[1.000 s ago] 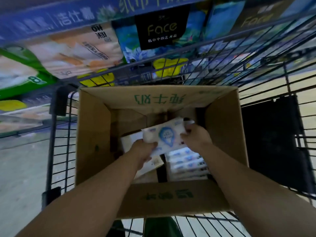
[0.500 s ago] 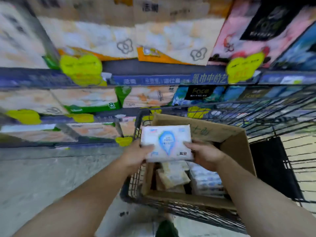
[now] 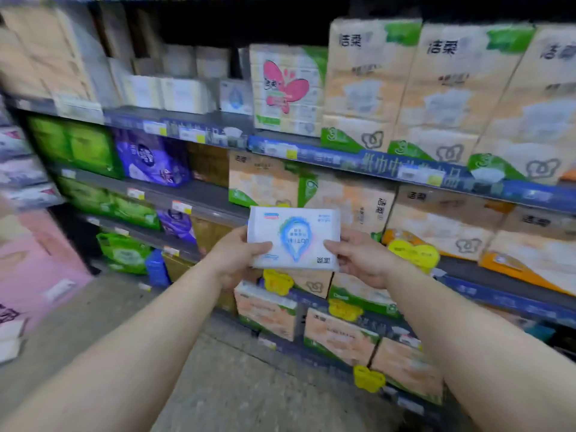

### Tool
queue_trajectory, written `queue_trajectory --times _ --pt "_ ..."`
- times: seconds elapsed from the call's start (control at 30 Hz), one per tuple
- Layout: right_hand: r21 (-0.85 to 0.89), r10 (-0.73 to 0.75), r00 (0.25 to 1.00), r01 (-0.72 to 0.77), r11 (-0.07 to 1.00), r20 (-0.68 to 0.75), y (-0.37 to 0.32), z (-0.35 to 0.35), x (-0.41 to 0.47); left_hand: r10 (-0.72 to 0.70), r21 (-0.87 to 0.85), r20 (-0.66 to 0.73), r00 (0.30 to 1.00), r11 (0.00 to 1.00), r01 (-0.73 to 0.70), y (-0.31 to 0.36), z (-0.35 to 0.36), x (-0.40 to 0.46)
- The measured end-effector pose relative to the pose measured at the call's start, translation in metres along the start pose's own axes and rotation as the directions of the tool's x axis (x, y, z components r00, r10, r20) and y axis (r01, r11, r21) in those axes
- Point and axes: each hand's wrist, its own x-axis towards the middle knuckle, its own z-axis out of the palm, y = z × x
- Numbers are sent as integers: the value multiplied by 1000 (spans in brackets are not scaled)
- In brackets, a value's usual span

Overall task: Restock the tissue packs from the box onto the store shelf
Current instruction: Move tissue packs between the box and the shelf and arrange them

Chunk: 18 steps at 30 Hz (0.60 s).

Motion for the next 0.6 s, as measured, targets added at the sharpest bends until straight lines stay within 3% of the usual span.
queue_trajectory --times 0.23,0.5,0.6 --pt "-67 -143 987 148 987 75 -63 93 99 80 -92 -160 984 991 -96 56 -115 28" --pt "-115 -356 928 368 923 111 -160 115 235 308 131 -188 933 949 -287 151 -189 143" --pt "-152 -394 916 401 903 76 -193 121 289 325 102 -185 927 945 -311 188 -213 189"
